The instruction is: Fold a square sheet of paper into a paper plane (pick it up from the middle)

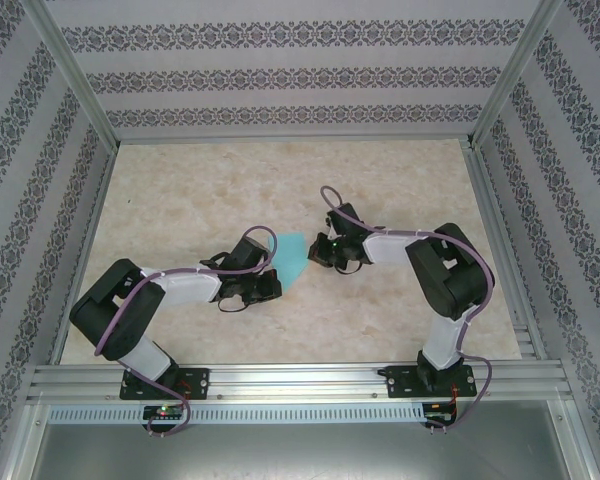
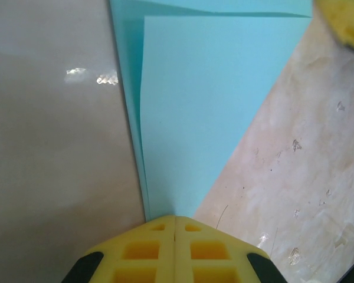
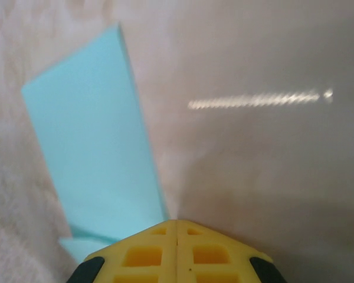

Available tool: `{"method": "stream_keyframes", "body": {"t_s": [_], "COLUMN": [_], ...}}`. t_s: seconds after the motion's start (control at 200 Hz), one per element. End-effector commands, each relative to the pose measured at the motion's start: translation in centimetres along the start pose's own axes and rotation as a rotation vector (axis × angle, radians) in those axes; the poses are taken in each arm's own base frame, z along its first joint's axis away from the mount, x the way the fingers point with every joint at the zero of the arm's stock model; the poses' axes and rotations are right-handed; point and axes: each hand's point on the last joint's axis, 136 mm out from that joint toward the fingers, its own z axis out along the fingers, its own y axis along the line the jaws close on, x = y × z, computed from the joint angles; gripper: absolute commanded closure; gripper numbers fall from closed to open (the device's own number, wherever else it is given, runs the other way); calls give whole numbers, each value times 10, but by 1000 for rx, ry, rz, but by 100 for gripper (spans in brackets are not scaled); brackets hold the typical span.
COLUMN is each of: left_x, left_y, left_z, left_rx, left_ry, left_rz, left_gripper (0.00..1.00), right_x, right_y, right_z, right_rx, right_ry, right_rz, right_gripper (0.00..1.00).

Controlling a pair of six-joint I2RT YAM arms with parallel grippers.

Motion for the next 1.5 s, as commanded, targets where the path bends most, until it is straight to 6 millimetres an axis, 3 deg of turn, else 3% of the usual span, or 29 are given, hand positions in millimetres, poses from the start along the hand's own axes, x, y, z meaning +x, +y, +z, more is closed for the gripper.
{"method": "stream_keyframes", "body": {"t_s": [0.0,0.115,0.255,0.425,0.604,0.804,0.979,1.024,1.114,1.314,1.494], "left_x": [40,38,35,33,33,34,35,34,33,32,30], "left_y": [56,52,48,46,45,47,48,47,45,43,40], "left_z": [2,1,2,1,2,3,2,2,2,2,2], "left_rx": [-195,-186,-179,-173,-171,-178,-182,-178,-173,-167,-163], "left_ry": [113,107,100,99,98,104,106,105,103,102,98], "left_rz": [-65,-60,-56,-52,-50,-55,-53,-49,-46,-41,-36], "left_gripper": [100,100,100,100,100,100,100,100,100,100,100], "right_x": [-20,-13,18,53,68,62,33,27,19,18,40], "right_y": [-13,19,50,61,69,47,-10,-17,-6,49,62], "right_z": [-6,-25,-39,-21,4,19,11,6,-5,-28,-15], "right_rx": [81,-9,-100,-141,-154,-83,89,99,80,-45,-93], "right_ry": [-73,-99,-85,2,82,90,26,13,-31,-108,-43], "right_rz": [-40,-106,-166,-169,-174,-135,-19,18,14,-98,-124], "right_gripper": [100,100,100,100,100,100,100,100,100,100,100]}}
